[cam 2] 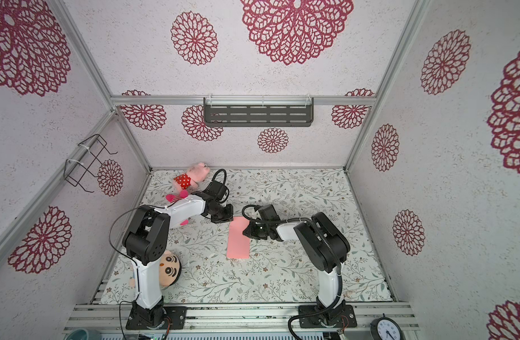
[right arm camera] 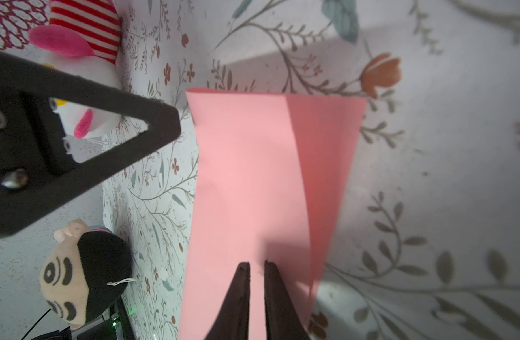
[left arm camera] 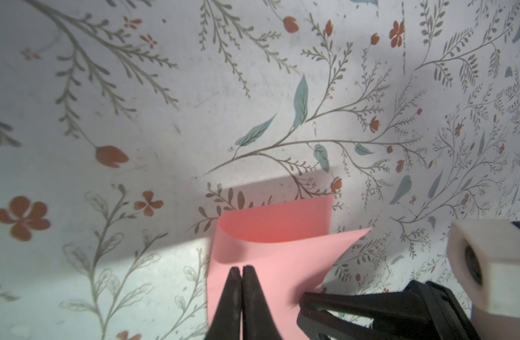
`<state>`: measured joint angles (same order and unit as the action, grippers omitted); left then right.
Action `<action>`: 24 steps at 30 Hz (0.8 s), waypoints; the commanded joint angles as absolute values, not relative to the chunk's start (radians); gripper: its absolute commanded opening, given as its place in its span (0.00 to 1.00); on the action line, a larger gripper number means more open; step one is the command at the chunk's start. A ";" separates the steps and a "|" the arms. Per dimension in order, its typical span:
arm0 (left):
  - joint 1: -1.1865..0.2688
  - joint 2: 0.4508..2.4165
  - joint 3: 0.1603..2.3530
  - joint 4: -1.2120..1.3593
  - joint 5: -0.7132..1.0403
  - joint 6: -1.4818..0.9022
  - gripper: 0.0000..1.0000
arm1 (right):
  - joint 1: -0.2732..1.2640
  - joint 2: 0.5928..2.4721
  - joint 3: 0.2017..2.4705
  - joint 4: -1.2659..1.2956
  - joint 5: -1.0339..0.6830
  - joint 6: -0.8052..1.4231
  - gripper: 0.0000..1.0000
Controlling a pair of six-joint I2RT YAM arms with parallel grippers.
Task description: Fold a paper plane with a square sheet of paper (pick it up from the middle)
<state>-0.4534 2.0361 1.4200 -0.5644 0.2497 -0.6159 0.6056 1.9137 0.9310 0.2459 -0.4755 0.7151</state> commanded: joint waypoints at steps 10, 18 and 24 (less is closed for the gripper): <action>-0.450 2.120 1.487 -0.619 0.196 -0.616 0.07 | 0.600 1.967 0.891 0.043 -0.356 0.691 0.16; -0.445 2.173 1.509 -0.630 0.155 -0.590 0.07 | 0.600 1.970 0.878 0.049 -0.349 0.690 0.16; -0.433 2.197 1.566 -0.654 0.077 -0.576 0.07 | 0.598 1.969 0.891 0.025 -0.327 0.660 0.16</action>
